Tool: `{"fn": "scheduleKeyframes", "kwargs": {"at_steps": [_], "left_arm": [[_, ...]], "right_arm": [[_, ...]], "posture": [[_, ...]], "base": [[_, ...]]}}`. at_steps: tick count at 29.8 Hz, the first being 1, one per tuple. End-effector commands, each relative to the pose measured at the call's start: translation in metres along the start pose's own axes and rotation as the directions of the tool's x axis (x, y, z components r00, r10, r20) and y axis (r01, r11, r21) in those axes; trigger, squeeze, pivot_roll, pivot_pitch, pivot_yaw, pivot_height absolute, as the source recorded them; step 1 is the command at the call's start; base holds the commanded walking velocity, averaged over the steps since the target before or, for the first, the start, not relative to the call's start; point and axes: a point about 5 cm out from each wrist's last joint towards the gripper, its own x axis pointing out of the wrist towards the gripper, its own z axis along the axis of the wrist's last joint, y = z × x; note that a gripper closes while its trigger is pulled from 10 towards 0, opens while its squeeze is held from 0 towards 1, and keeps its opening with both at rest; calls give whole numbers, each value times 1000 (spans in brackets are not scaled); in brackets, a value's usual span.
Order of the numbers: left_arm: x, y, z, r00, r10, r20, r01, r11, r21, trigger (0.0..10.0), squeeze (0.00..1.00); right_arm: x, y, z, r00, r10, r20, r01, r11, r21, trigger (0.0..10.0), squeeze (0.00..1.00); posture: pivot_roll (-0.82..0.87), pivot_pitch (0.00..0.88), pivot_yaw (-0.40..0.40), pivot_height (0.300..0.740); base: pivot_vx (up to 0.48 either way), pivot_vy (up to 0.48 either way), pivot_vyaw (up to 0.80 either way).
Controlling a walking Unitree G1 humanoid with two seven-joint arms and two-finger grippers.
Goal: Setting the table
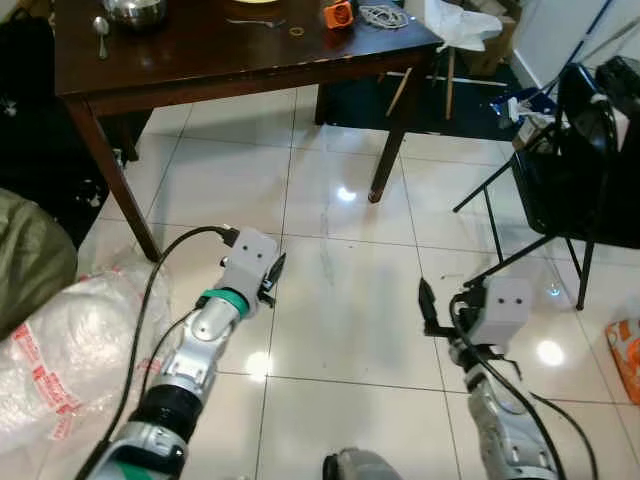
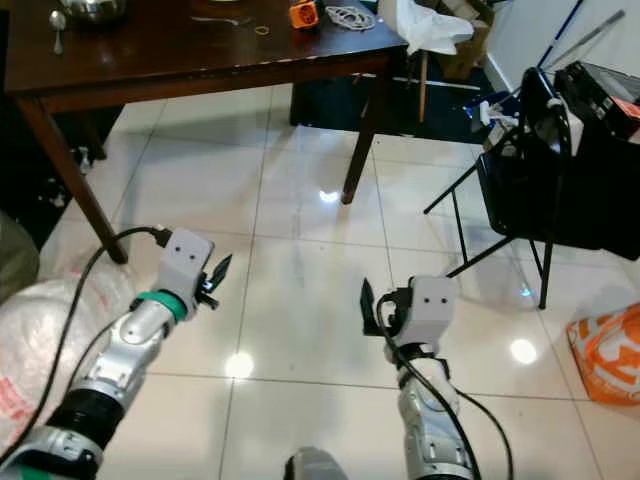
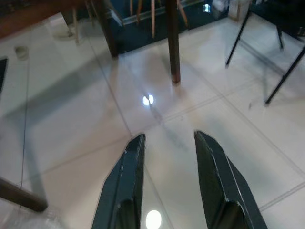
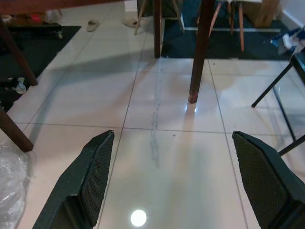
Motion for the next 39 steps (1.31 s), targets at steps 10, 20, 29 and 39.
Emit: {"fn": "scheduleKeyframes", "kwargs": {"at_steps": [10,20,29,39], "left_arm": [[2,-7,-2,1000,-27,-8,27,1000,-2,10000,0],[4,-8,0,999,-40,1,40,999,1,10000,0],[5,-11,0,999,-52,7,52,999,2,10000,0],[5,-12,1,998,-60,9,60,998,0,10000,0]], "right_arm": [[-1,-9,-1,1000,-28,-6,28,1000,-15,10000,0],[-2,-10,-1,999,-32,-3,32,999,-18,10000,0],[-2,-12,-1,999,-36,0,36,999,-20,10000,0],[-2,-13,-1,999,-40,-1,40,999,-20,10000,0]], "posture": [[-28,0,21,740],[-31,0,24,740],[-35,0,26,740],[-40,0,30,740]], "base": [[403,0,0],[403,0,0],[425,0,0],[426,0,0]]}}
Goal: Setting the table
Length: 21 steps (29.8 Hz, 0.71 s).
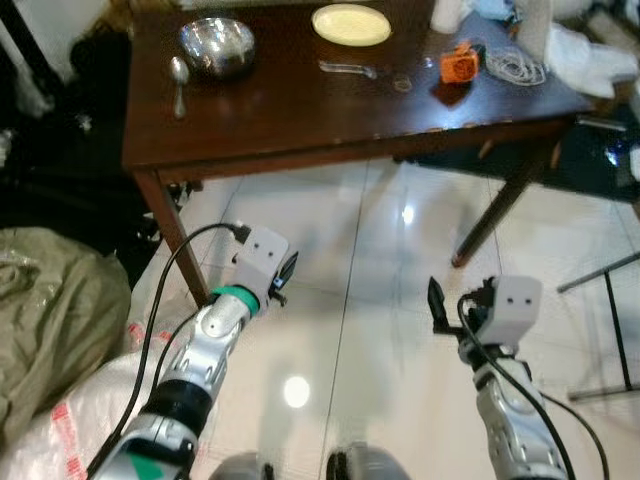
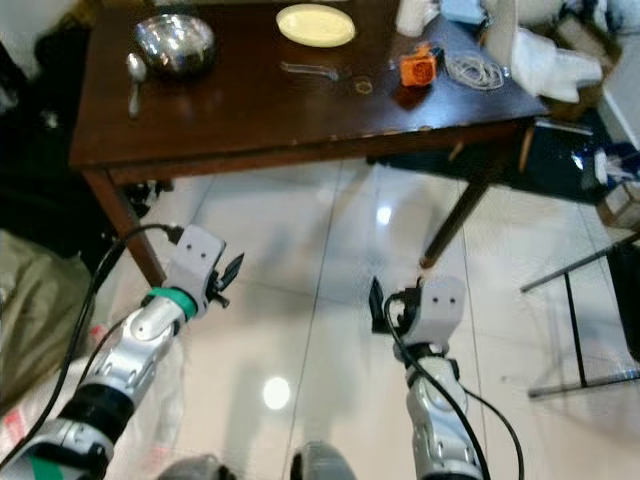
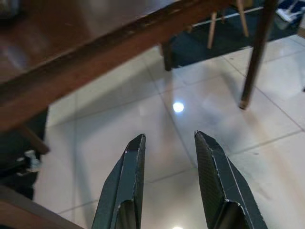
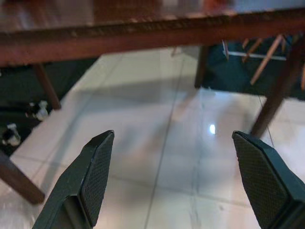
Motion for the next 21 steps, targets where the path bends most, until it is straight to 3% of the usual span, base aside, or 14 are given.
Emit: {"fn": "scheduleKeyframes", "kwargs": {"at_steps": [1,18,21], "left_arm": [[-4,-1,-8,1000,-5,-31,5,1000,-2,10000,0],[-3,-3,-8,1000,-12,-27,12,1000,-6,10000,0],[-2,-4,-8,1000,-15,-25,15,1000,-4,10000,0]], "right_arm": [[-4,0,-7,1000,-5,-27,6,1000,11,10000,0],[-4,-1,-6,1000,-7,-26,7,1000,8,10000,0],[-4,-1,-6,1000,-8,-26,8,1000,7,10000,0]], "posture": [[-40,0,29,740],[-42,0,28,740],[-43,0,29,740]], "base": [[428,0,0],[426,0,0],[355,-318,0]]}}
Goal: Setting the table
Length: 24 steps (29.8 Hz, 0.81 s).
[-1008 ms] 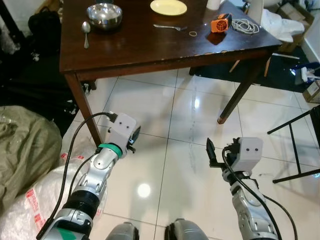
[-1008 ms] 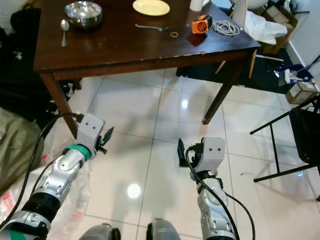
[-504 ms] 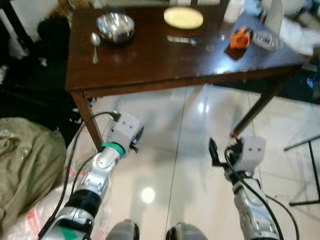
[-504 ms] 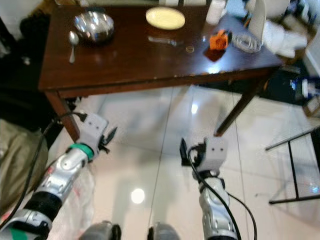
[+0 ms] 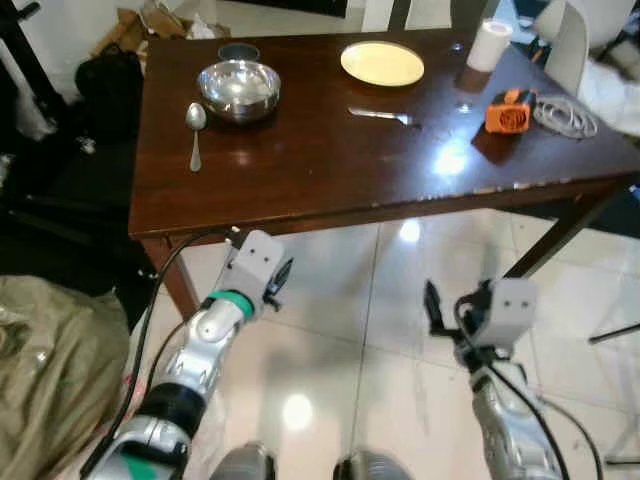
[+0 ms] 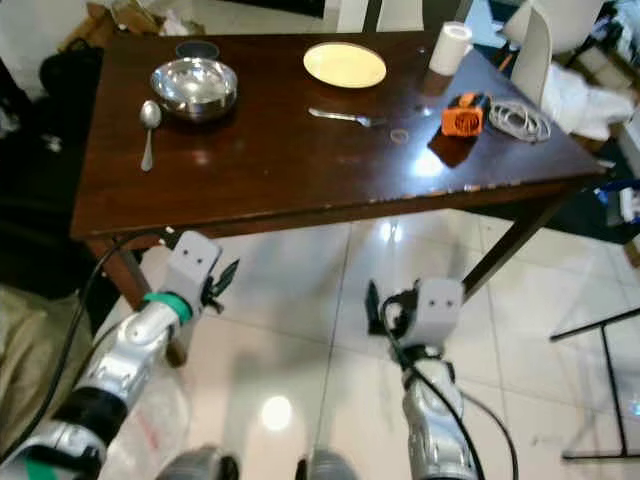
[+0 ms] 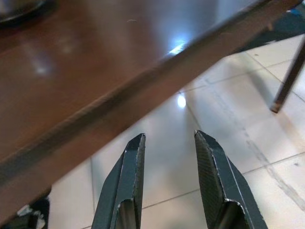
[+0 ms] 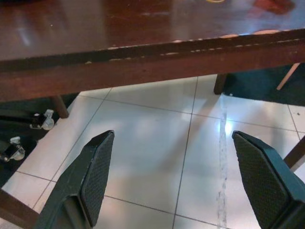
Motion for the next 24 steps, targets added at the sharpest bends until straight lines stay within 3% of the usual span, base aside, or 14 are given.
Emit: {"fn": "scheduleKeyframes", "kwargs": {"at_steps": [1,17,24], "left_arm": [[0,-7,-2,1000,-23,-6,23,1000,0,10000,0],[1,-9,-2,1000,-29,-3,29,1000,-1,10000,0],[2,-8,-2,1000,-25,-6,25,1000,-6,10000,0]], "right_arm": [[-2,-8,-2,1000,-26,-9,26,1000,-4,10000,0],[-2,-8,-1,1000,-29,-5,29,1000,-6,10000,0],[-2,-8,-1,1000,-30,-5,30,1000,-6,10000,0]], "posture": [[-43,0,29,740],[-45,0,29,740],[-46,0,30,740]], "base": [[315,-360,0],[313,-356,0],[332,0,0]]}}
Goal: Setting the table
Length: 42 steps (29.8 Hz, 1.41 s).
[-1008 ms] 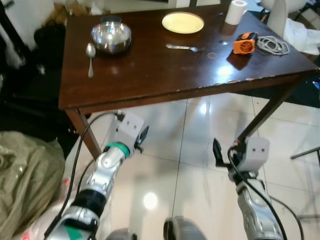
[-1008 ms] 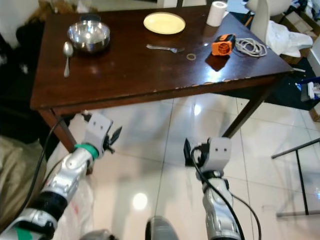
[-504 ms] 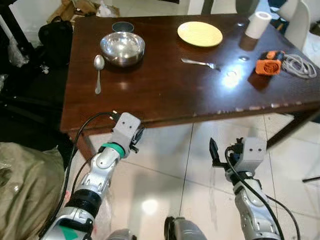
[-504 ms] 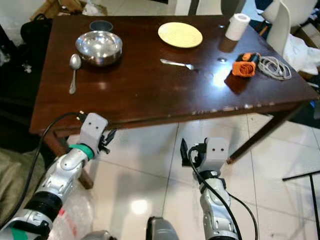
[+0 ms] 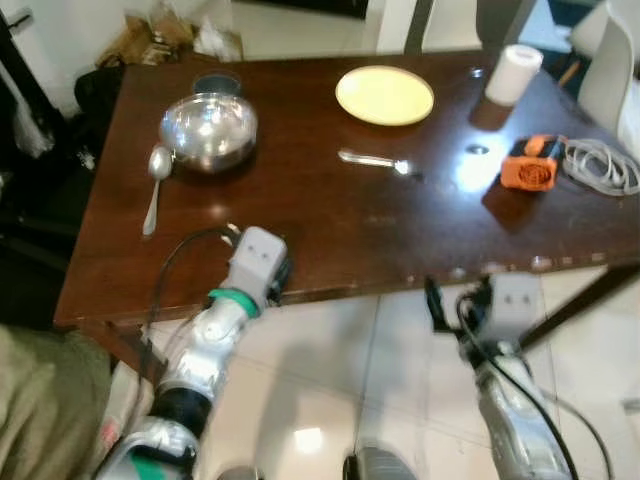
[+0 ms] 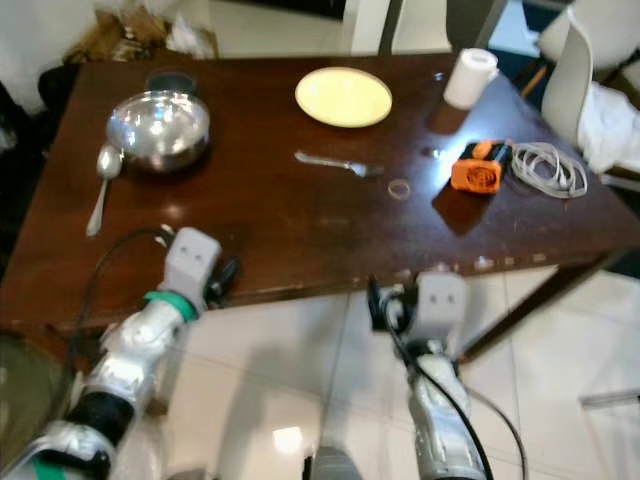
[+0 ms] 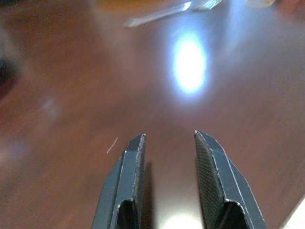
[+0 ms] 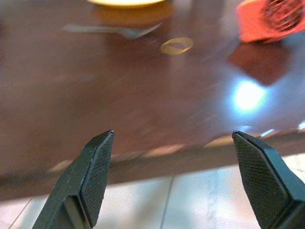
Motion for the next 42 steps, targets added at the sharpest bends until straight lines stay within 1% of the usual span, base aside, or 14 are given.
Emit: {"fn": "scheduleKeyframes", "kwargs": {"at_steps": [1,15,19,26,29,30,32,33,35,37,38,40,41,42], "left_arm": [[-4,8,-7,999,16,-31,-16,1000,13,10000,0],[-3,9,-5,999,20,-26,-20,1000,6,10000,0],[-3,8,-4,1000,14,-19,-14,1000,7,10000,0],[-4,10,0,999,31,14,-31,1000,0,10000,0],[-4,12,1,999,43,24,-43,999,5,10000,0],[-5,14,2,998,48,29,-48,999,4,10000,0],[-5,17,7,997,61,46,-62,998,1,10000,0],[-5,17,7,997,61,46,-62,998,1,10000,0],[-6,21,13,995,78,68,-78,997,-3,10000,0],[-6,21,13,995,78,68,-78,997,-3,10000,0],[-7,25,19,992,92,90,-92,996,-5,10000,0],[-10,32,37,983,93,156,-97,995,17,10000,0],[-11,34,42,981,89,175,-95,995,29,10000,0],[-11,34,42,981,89,175,-95,995,29,10000,0]], "right_arm": [[-2,2,-4,1000,0,-16,1,1000,10,10000,0],[-2,2,-4,1000,-3,-13,3,1000,12,10000,0],[-2,3,-4,1000,-3,-13,3,1000,13,10000,0],[-2,4,-3,1000,7,-10,-7,1000,16,10000,0],[-2,9,1,999,46,2,-46,999,29,10000,0],[-2,15,6,995,101,17,-102,994,50,10000,0],[-4,35,27,960,269,72,-275,958,86,10000,0],[-4,35,27,960,269,72,-275,958,86,10000,0],[-5,45,44,930,348,120,-360,928,94,10000,0],[-5,45,44,930,348,120,-360,928,94,10000,0],[-3,47,56,919,360,160,-377,922,89,10000,0],[2,45,83,905,348,243,-372,926,58,10000,0],[3,44,89,902,342,265,-367,929,50,10000,0],[3,44,89,902,342,265,-367,929,50,10000,0]], "posture": [[-46,0,30,740],[-46,0,34,740],[-47,0,34,740],[-45,0,36,740],[-44,0,38,740],[-43,0,39,740],[-42,0,41,740],[-42,0,41,740],[-38,0,40,740],[-38,0,40,740],[-33,0,38,740],[-27,0,35,740],[-27,0,35,740],[-27,0,35,740]], "base": [[337,0,0],[462,0,0],[251,0,0],[0,0,0],[0,0,0],[0,0,0],[0,0,0],[0,0,0],[0,0,0],[0,0,0],[0,0,0],[0,0,0],[0,0,0],[0,0,0]]}}
